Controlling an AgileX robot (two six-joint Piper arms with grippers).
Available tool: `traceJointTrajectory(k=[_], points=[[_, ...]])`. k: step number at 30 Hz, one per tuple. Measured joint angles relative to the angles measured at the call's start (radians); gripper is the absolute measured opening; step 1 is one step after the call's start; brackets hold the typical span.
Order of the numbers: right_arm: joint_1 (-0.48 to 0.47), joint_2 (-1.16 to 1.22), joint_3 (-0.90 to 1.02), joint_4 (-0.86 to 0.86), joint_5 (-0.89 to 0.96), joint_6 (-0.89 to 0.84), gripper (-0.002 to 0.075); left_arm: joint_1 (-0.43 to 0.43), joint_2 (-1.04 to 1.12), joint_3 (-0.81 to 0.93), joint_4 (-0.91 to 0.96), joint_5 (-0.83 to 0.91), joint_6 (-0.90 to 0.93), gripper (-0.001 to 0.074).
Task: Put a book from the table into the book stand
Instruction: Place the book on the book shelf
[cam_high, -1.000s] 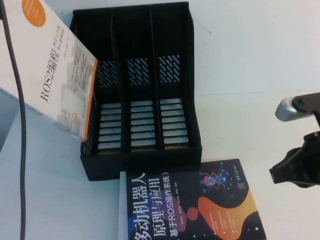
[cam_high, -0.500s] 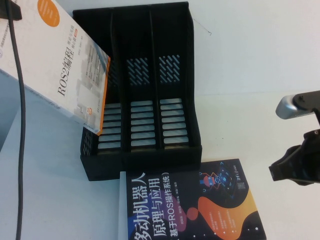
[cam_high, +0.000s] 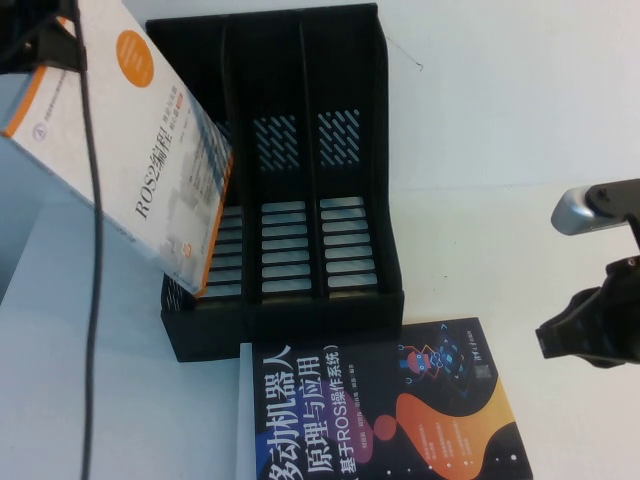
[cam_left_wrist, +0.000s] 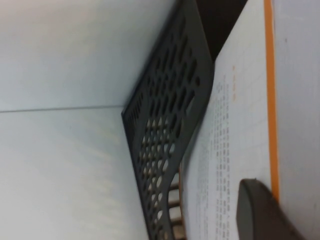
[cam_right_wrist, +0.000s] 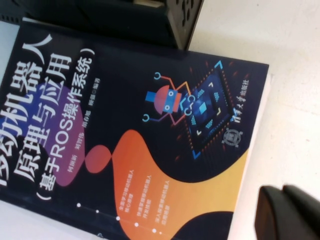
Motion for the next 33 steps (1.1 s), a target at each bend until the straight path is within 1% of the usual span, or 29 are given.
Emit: traceJointTrajectory(k=[6, 12, 14, 15, 16, 18, 20, 21, 23, 25, 28, 32, 33], points=[[0.0, 0.02, 0.0, 0.014, -0.004, 0.0, -0.0001, -0.094, 0.049, 0.0, 0.119, 0.0, -0.023, 0.0105], [0.0, 0.024, 0.0, 0.018, -0.006, 0.0, -0.0001, -0.118, 0.091, 0.0, 0.126, -0.004, -0.019, 0.0104], [0.0, 0.024, 0.0, 0.021, -0.008, 0.0, -0.0001, -0.118, 0.093, 0.0, 0.126, -0.009, -0.003, 0.0121], [0.0, 0.024, 0.0, 0.021, -0.008, 0.0, -0.0001, -0.118, 0.095, -0.001, 0.126, -0.014, 0.001, 0.0151], [0.0, 0.024, 0.0, 0.022, -0.008, 0.0, -0.0001, -0.118, 0.095, -0.002, 0.124, -0.024, 0.003, 0.0201], [0.0, 0.024, 0.0, 0.022, -0.008, 0.0, -0.0001, -0.118, 0.095, -0.009, 0.122, -0.039, 0.004, 0.0326], [0.0, 0.022, -0.002, 0.022, 0.005, 0.0, -0.0001, -0.118, 0.095, -0.01, 0.12, -0.043, 0.004, 0.0419], [0.0, 0.019, -0.011, 0.013, 0.02, 0.0, -0.0001, -0.118, 0.095, -0.01, 0.12, -0.043, 0.004, 0.045], [0.0, 0.006, -0.033, -0.011, 0.056, 0.0, -0.0001, -0.118, 0.095, -0.01, 0.131, -0.043, 0.004, 0.0468], [0.0, -0.023, -0.065, -0.047, 0.096, 0.003, -0.0001, -0.118, 0.095, -0.01, 0.15, -0.039, -0.001, 0.0444], [0.0, -0.085, -0.119, -0.111, 0.156, 0.036, -0.0001, -0.116, 0.09, -0.01, 0.189, -0.017, -0.021, 0.0335], [0.0, -0.199, -0.151, -0.193, 0.209, 0.094, -0.0001, -0.112, 0.061, -0.01, 0.261, 0.001, -0.032, 0.0111], [0.0, -0.232, -0.151, -0.215, 0.224, 0.111, -0.0001, -0.112, 0.048, -0.01, 0.278, 0.003, -0.034, 0.0073]])
